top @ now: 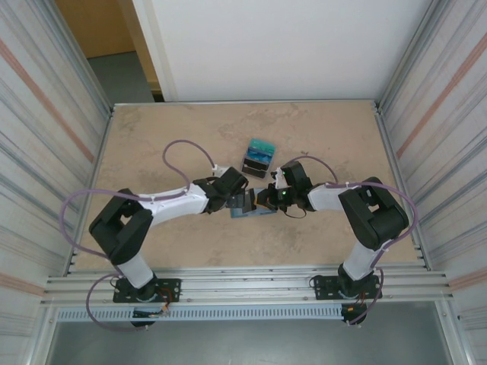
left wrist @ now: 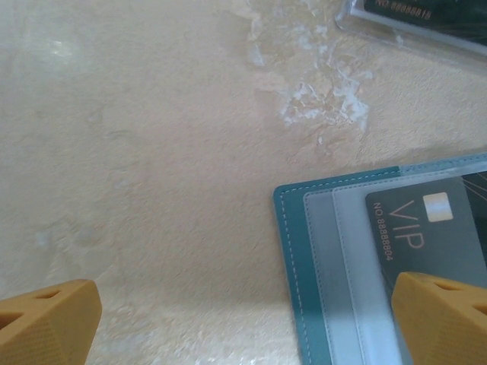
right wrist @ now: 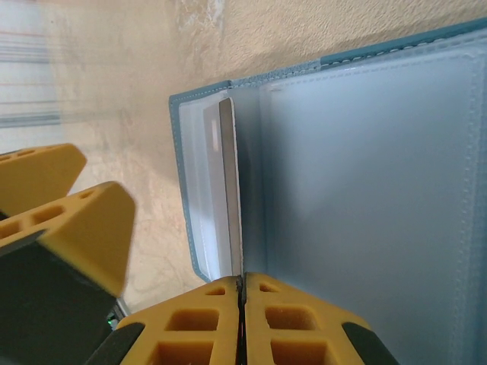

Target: Take the credit cards out of the card holder

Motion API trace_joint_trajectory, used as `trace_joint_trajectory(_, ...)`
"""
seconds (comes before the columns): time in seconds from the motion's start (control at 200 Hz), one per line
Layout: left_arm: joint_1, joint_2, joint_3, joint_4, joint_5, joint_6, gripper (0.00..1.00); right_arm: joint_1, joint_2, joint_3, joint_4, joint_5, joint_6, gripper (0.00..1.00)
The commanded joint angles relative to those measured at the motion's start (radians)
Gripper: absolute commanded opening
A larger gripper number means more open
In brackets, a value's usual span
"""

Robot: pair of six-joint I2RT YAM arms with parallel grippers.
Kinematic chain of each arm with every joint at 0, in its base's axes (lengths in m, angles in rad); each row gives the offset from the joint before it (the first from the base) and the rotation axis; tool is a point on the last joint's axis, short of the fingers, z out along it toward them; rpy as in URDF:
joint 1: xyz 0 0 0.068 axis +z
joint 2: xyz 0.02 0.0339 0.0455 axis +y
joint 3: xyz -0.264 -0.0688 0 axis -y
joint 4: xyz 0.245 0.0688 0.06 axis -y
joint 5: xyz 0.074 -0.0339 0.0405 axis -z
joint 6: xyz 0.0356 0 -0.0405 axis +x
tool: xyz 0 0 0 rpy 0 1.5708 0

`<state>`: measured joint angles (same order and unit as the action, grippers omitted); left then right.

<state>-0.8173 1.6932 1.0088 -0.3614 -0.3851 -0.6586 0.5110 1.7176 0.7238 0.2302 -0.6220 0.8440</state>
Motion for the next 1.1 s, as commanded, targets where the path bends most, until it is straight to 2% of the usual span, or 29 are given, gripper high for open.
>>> trace_joint_trajectory(0.0,0.009,0.059,0.030,-0.005,0.011,0.033,0.99,0.009,-0.026,0.022,-0.029,0.012,-0.024,0.09)
trace_joint_trajectory(0.261,0.010,0.109,0.032,-0.028,0.020,0.012,0.99,0.009,-0.021,0.017,0.011,-0.004,-0.006,0.10)
trace_joint_trajectory(0.541,0.011,0.123,0.022,-0.038,0.033,0.003,0.99,0.009,0.035,0.014,0.152,-0.051,0.057,0.19)
trace_joint_trajectory(0.661,0.012,0.119,0.015,-0.039,0.034,-0.001,0.99,0.010,0.058,0.024,0.173,-0.056,0.066,0.20)
trace_joint_trajectory(0.782,0.010,0.116,0.012,-0.039,0.034,-0.002,0.99,0.016,0.073,0.033,0.184,-0.056,0.067,0.18)
trace_joint_trajectory(0.897,0.010,0.108,0.008,-0.040,0.028,-0.005,0.98,0.017,0.062,0.031,0.176,-0.040,0.060,0.12)
trace_joint_trajectory(1.092,0.020,0.097,-0.011,-0.051,0.018,-0.016,0.99,0.015,-0.019,0.028,0.060,0.016,-0.007,0.10)
